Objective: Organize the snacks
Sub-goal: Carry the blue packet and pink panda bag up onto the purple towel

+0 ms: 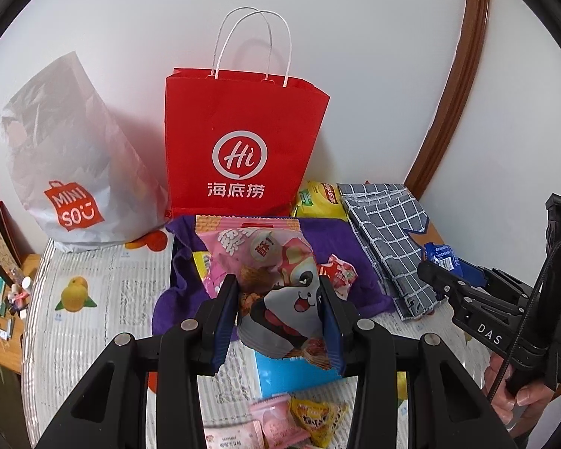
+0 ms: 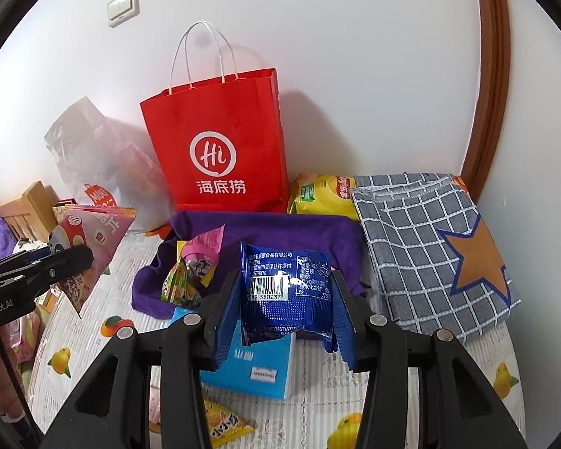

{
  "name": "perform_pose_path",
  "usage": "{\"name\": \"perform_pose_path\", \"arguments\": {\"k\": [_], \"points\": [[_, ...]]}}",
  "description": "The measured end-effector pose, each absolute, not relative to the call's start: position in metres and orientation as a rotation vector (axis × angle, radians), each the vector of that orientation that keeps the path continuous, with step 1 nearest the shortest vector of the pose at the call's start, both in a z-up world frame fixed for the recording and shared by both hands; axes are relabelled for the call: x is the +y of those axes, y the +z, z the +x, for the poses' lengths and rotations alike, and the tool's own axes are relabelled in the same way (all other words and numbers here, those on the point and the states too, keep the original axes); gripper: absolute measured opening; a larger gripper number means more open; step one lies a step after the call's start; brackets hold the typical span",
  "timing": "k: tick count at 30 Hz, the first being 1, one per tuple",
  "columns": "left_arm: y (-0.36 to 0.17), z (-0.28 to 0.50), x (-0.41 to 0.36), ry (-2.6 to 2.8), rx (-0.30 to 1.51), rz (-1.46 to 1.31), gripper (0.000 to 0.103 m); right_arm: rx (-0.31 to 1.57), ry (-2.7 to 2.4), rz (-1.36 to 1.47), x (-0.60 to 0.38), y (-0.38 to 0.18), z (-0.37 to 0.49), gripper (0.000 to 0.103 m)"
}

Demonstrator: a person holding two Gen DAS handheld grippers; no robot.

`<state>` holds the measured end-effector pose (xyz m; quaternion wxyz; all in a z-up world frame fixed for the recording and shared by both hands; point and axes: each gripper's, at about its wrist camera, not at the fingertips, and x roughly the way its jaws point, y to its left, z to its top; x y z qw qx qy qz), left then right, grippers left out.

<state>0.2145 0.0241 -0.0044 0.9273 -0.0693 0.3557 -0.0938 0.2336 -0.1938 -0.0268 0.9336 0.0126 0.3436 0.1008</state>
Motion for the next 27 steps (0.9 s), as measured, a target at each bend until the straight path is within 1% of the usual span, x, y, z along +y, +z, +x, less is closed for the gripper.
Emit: {"name": "perform_pose_path", "arguments": {"k": [10, 19, 27], "points": [[-0.014, 0.255, 0.048, -0.126, 0.749, -0.170, 0.039, 0.704, 0.208, 0.039, -0.198, -0.029, 0.284, 0.045], [-0.031, 0.312, 0.061, -0.102, 0.791, -0.204, 0.039, 0.718, 0.221, 0.074, -0.199, -0.037, 0.345, 0.046], [-0.060, 0.353, 0.056, -0.117, 0.834, -0.211, 0.039, 0.779, 0.214, 0.054, -0.200, -0.075, 0.385, 0.046]]}}
